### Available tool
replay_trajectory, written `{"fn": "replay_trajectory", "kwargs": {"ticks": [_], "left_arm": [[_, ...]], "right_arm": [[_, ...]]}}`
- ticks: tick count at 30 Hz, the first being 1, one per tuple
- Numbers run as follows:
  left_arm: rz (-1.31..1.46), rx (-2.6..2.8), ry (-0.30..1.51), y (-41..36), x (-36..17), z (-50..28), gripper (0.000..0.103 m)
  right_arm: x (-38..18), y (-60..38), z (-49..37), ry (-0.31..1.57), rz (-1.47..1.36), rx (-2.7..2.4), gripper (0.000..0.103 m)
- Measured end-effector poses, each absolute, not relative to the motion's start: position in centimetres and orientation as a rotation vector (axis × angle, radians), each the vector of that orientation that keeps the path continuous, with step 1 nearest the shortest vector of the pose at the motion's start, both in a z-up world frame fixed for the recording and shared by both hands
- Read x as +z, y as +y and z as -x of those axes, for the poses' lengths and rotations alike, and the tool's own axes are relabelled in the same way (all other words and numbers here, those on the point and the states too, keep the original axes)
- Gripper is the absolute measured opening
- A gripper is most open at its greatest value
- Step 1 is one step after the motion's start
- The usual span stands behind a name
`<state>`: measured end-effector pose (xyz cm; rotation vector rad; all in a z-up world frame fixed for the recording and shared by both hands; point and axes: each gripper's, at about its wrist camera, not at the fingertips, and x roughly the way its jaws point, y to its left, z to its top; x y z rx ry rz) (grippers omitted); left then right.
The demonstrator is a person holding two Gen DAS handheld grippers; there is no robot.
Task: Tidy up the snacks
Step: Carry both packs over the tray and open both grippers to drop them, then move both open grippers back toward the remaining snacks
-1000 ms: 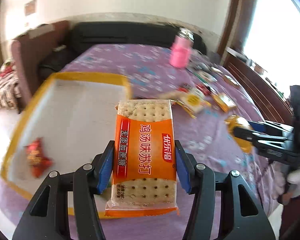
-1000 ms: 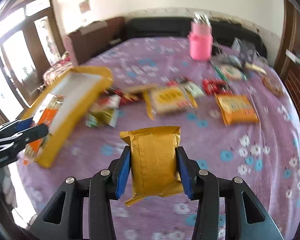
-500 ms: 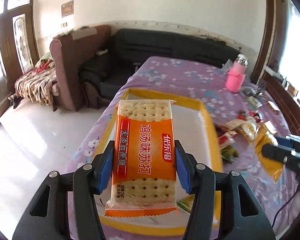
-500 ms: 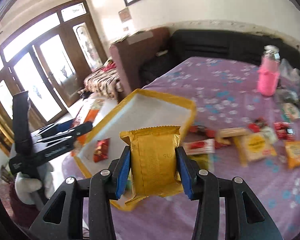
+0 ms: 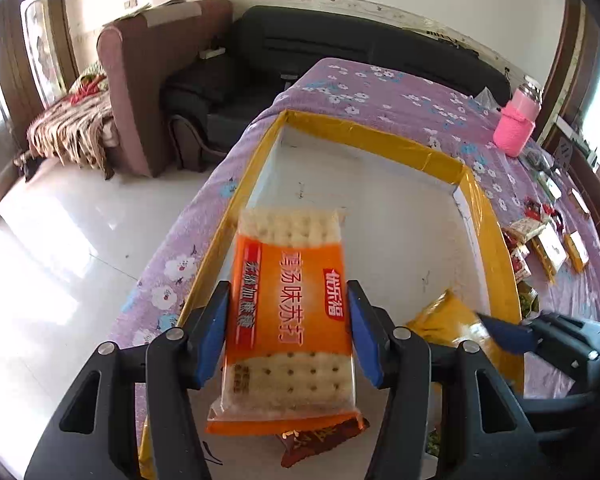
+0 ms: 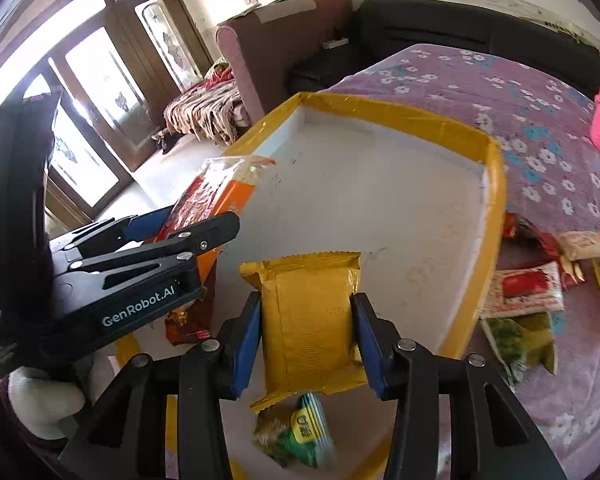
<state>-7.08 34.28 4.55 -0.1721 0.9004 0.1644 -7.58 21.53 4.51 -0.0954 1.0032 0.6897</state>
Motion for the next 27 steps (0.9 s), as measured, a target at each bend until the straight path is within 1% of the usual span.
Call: {"fn": "replay_trajectory", "kwargs": {"ticks": [2, 6, 8, 10, 13, 16, 18, 23, 26, 27], "left_arm": [[0.195, 0.164, 0.883, 34.6, 4.9, 7.6, 0.055], [0.212, 0.176, 0.834, 34.4, 6.7, 9.2, 0.057], [0.202, 0.224, 0.806, 33.6, 8.1, 10.8, 0.070], [0.202, 0.243, 0.769, 32.8, 9.1, 12.3, 0.075], [0.203, 0.247, 0.695, 30.5, 11.0, 15.2, 0.075], [0.166, 0.256, 0.663, 27.9, 12.4, 16.8, 0.075], [0.133, 0.268, 0.655, 26.3, 13.0, 17.3, 0.075], [0.004, 0.310, 0.603, 22.4, 14.5, 18.3, 0.075], [-0.028, 0.314, 0.584, 21.1, 14.9, 18.7, 0.075], [-0.033, 0.312, 0.584, 20.8, 15.0, 18.7, 0.075]], "right_arm": [[4.1, 22.1, 7.7, 1.000, 0.098, 0.706, 0.047], [4.8, 21.8, 8.3, 0.978, 0.082, 0.719, 0.047], [5.8, 21.3, 9.0, 0.943, 0.083, 0.718, 0.047], [7.0, 20.5, 10.0, 0.905, 0.080, 0.717, 0.049], [8.6, 18.3, 12.0, 0.843, 0.055, 0.699, 0.052], [9.9, 15.7, 14.0, 0.781, 0.037, 0.659, 0.052], [10.4, 13.9, 15.1, 0.752, 0.013, 0.633, 0.054], [11.4, 8.1, 16.9, 0.711, -0.101, 0.565, 0.055], [12.4, 5.3, 17.5, 0.672, -0.130, 0.521, 0.056], [12.7, 4.3, 17.6, 0.656, -0.142, 0.502, 0.058]]}}
